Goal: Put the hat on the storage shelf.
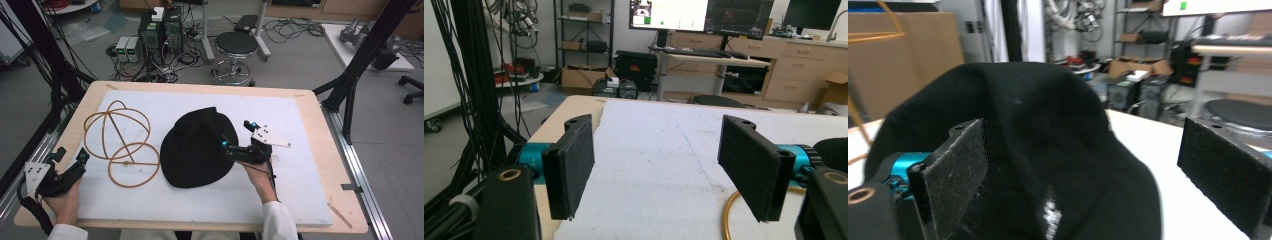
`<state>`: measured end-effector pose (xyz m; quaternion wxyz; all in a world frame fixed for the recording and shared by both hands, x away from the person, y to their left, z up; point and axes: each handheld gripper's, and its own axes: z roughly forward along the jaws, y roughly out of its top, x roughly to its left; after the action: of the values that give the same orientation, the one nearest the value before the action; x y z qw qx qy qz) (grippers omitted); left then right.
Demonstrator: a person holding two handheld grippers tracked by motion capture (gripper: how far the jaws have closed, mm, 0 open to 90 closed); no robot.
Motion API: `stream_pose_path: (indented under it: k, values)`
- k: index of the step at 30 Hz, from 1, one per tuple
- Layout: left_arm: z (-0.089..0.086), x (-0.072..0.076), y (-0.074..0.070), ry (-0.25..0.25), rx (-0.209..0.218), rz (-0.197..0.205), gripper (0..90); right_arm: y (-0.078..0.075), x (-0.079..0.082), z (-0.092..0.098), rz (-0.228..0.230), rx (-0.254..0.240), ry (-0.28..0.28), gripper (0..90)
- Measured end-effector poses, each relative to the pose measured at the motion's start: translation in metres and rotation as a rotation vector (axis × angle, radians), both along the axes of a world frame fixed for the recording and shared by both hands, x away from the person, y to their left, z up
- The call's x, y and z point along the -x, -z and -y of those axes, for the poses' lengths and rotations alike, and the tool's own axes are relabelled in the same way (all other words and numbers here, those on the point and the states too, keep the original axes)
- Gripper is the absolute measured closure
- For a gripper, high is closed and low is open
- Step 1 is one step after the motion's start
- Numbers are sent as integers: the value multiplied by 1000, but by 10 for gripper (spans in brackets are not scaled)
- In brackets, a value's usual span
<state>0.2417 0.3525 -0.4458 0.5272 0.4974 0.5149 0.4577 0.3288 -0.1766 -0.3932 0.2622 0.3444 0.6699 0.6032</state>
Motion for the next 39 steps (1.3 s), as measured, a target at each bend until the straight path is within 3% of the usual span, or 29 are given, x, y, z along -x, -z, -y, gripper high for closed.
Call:
stream_pose_path:
  k: [8,13,19,20,23,24,27,30,33,36,39]
  values:
    - [-1,0,0,7,20,3,309,4,-12,-28,-23,12,-53,54]
    - [-2,0,0,16,34,9,308,11,-16,-43,-13,86,-62,55]
    - [-2,-1,0,16,34,5,308,18,-22,-53,-54,96,-83,78]
    - [-2,-1,0,15,33,7,308,20,-26,-55,-87,84,-136,190]
    - [-2,0,-1,14,32,6,308,22,-28,-59,-121,78,-163,218]
    - [-2,0,-1,12,33,7,308,23,-28,-60,-134,77,-168,269]
    - [-3,1,-2,1,38,11,304,23,-25,-63,-125,136,-148,381]
    - [-4,1,-1,-2,41,10,305,19,-21,-63,-90,175,-117,596]
    - [-6,0,-1,-10,49,4,302,18,-22,-59,-91,181,-83,818]
    - [-6,0,-1,-10,49,4,301,19,-21,-59,-79,203,-97,859]
    - [-6,0,-1,-7,48,3,301,20,-22,-57,-87,191,-108,861]
